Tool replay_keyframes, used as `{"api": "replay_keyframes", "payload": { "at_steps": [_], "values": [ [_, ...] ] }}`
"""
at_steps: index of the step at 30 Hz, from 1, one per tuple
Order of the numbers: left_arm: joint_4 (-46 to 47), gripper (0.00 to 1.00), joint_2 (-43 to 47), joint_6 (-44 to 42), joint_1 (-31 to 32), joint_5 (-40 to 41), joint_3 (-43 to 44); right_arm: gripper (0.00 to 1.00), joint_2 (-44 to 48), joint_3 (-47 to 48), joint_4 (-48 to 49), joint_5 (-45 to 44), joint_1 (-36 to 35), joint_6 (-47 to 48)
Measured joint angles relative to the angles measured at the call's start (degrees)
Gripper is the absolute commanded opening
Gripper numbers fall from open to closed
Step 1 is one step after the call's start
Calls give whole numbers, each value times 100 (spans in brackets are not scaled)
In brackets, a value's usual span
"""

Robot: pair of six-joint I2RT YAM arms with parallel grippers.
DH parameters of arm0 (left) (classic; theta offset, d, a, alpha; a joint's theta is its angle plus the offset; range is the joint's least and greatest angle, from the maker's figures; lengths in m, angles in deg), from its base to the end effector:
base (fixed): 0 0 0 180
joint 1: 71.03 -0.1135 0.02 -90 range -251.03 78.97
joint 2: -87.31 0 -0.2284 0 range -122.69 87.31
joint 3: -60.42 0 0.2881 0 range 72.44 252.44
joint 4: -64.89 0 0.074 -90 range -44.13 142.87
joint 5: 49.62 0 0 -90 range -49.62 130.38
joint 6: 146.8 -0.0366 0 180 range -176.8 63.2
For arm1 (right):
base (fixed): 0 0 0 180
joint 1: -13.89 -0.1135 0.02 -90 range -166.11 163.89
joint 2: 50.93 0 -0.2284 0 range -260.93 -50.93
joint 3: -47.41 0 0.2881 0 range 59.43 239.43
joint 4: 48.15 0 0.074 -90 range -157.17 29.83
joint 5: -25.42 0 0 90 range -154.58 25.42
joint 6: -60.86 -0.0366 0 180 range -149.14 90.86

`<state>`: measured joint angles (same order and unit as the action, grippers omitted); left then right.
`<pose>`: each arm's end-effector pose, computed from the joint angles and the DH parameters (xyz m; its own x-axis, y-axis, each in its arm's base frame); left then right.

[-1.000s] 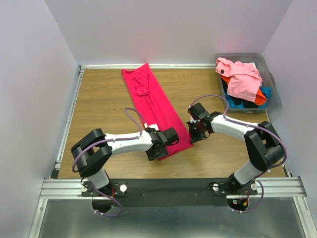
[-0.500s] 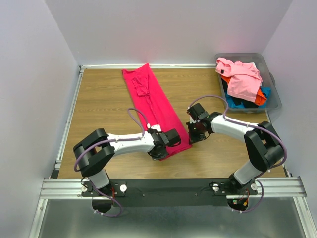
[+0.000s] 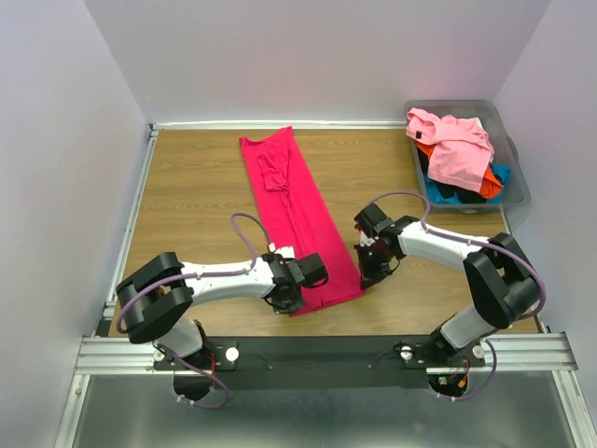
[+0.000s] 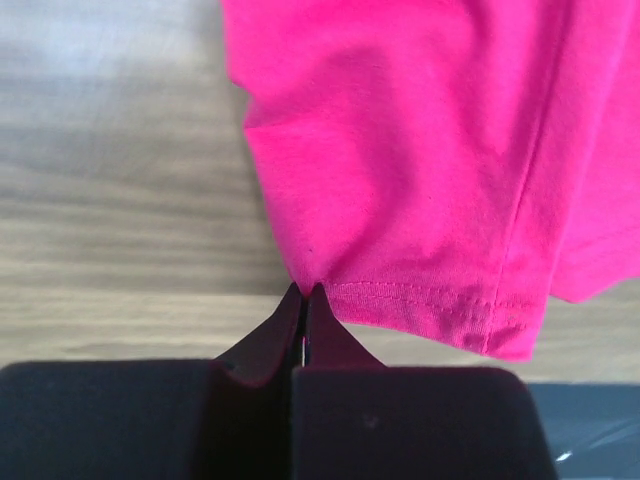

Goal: Fold and stack the t-shirts
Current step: Fold the tshirt

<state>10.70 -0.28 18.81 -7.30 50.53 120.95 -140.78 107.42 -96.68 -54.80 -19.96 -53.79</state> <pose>0.1313 -0.2515 0.1019 -0.9522 -0.2250 -0.2065 -0.2073 0.9727 -0.1041 0.2386 0.1675 0.0907 -0.9801 -0.1625 -0.1138 -0.1855 0.9541 0.2353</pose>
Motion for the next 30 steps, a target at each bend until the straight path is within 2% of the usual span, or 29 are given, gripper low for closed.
{"api": "replay_keyframes", "payload": {
  "at_steps": [5,8,16,23,30],
  "values": [
    [-127,0,313,-251,-57,-184,-28,1,7,55,-481,39,-59,-39],
    [-214,0,444,-516,-341,-201,225,1,-70,566,-859,-208,-59,-46],
    [-92,0,579,-1648,-1998,146,741,1,-984,2638,-942,-785,-55,24],
    [533,0,448,-2511,-2935,538,894,1,-2122,4312,-846,-1182,-57,219],
    [1493,0,-92,-3324,-3412,984,1001,1,-2653,4839,-317,-1471,-59,339]
  ]
}}
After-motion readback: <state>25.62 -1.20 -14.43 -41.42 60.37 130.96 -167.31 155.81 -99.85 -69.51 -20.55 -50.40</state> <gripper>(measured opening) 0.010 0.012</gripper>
